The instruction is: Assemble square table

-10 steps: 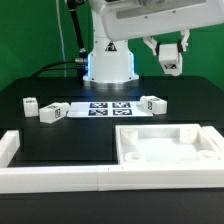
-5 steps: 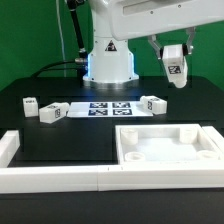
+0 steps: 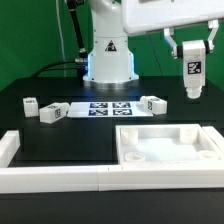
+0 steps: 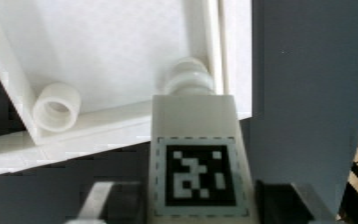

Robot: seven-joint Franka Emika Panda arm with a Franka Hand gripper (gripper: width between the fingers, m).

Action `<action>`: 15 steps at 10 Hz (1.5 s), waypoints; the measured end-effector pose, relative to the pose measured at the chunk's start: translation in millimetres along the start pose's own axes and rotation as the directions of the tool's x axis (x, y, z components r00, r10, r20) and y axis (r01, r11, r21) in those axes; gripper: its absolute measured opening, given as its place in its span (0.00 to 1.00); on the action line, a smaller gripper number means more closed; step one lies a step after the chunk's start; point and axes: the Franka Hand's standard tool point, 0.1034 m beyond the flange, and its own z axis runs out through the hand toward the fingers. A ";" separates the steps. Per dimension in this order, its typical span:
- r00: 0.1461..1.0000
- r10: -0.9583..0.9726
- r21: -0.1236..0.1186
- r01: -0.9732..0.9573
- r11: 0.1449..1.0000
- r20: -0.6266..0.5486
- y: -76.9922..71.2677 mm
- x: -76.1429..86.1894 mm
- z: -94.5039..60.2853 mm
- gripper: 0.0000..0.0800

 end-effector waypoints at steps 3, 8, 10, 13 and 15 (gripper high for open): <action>0.989 -0.012 0.058 0.021 0.998 -0.147 -16.6 -7.1 4.9 0.36; 0.962 -0.219 0.005 0.223 0.975 -0.165 -17.2 9.2 36.7 0.36; 0.963 -0.217 0.007 0.221 0.975 -0.158 -17.9 7.8 37.7 0.36; 0.961 -0.226 0.007 0.230 0.973 -0.162 -18.8 3.6 50.1 0.36; 0.954 -0.250 -0.010 0.252 0.968 -0.164 -22.3 9.9 62.4 0.36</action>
Offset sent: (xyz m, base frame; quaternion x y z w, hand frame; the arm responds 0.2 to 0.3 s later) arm 0.0236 -0.0110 -0.0373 -0.1475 0.0724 -0.1408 0.9763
